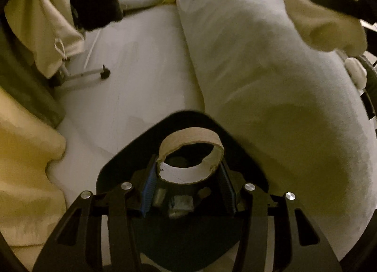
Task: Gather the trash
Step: 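Open left tool over black bin to drop tape roll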
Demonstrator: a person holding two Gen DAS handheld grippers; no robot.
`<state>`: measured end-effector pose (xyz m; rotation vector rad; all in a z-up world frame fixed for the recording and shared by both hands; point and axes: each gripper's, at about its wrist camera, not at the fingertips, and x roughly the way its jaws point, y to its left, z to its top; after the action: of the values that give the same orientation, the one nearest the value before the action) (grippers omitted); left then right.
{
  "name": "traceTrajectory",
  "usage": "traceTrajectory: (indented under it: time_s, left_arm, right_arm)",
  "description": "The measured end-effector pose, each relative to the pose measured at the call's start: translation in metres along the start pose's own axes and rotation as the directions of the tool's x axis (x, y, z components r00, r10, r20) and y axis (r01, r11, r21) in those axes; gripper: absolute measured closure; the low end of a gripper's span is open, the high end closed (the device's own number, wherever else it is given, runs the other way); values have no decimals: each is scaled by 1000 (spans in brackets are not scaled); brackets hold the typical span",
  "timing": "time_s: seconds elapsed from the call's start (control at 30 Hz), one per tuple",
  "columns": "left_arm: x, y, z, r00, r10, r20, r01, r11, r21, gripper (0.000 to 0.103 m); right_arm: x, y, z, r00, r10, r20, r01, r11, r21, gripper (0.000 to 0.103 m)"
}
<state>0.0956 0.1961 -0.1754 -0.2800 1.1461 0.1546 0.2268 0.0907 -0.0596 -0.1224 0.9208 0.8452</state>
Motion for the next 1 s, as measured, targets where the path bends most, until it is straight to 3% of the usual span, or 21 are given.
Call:
traceTrajectory:
  time_s: [0.23,0.53,1.0]
  left_arm:
    - [26,21,-19,994,9,-105,-11,1000,-22,51]
    - [44,33,-39,979,-32,-202,26,999,-31,49]
    - [31,59,-42,984,-48,-173,38,997,-60,36]
  right_arm:
    - [22,11,-4,999,6,-53,-6,1000,-5,58]
    - [60,20,-14,990,15,-143,-14,1000,9,58]
    - [119,23,-43,958,0,-287,7,1000,23,58]
